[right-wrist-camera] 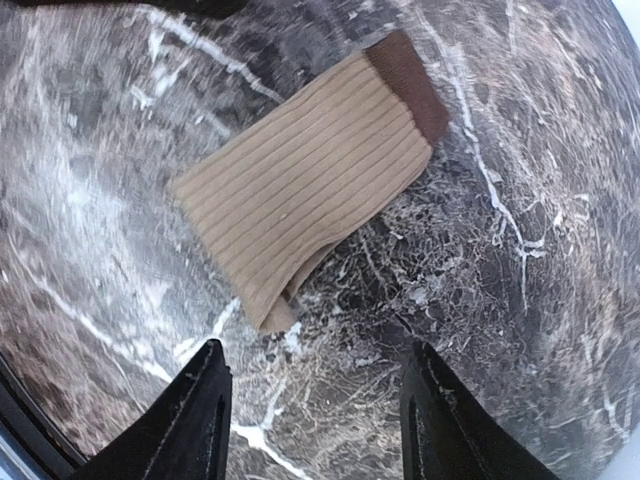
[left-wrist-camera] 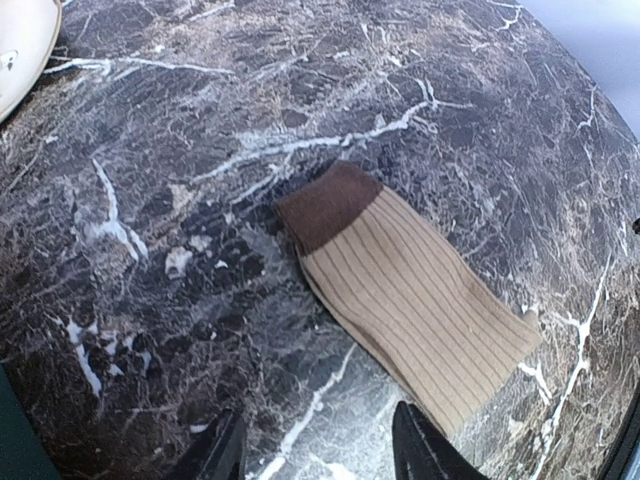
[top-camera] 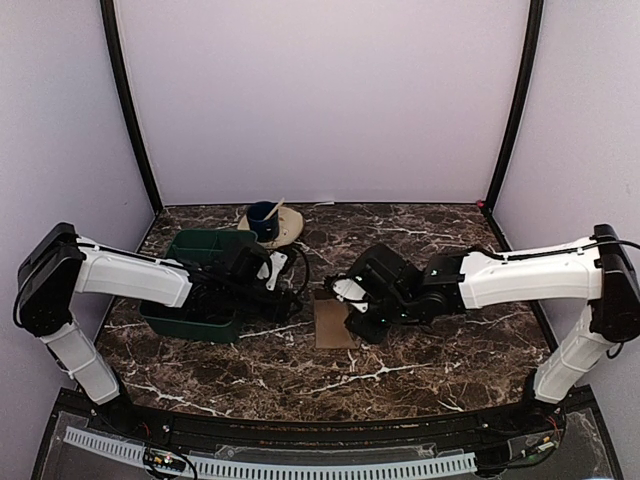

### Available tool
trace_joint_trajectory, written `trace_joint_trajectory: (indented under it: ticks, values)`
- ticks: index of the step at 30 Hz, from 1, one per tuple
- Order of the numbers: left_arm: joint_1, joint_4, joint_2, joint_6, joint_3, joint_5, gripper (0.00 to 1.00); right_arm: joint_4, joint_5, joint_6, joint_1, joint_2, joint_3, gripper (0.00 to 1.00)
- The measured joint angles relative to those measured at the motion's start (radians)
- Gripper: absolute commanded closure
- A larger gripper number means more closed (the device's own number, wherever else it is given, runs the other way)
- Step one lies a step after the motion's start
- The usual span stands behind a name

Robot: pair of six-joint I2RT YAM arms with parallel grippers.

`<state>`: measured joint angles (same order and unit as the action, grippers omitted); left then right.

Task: Roll the socks
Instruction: Pick up the sock from the center of the board.

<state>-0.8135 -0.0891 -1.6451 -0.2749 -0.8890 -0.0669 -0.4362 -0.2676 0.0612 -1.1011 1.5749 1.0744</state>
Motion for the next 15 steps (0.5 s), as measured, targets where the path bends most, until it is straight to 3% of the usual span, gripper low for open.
trace_joint_trajectory:
  ticks: [15]
  values:
    - [-0.016,-0.043,0.074,-0.031,0.088,0.003,0.48,-0.114,0.023,-0.243,-0.063,0.217,0.095,0.45]
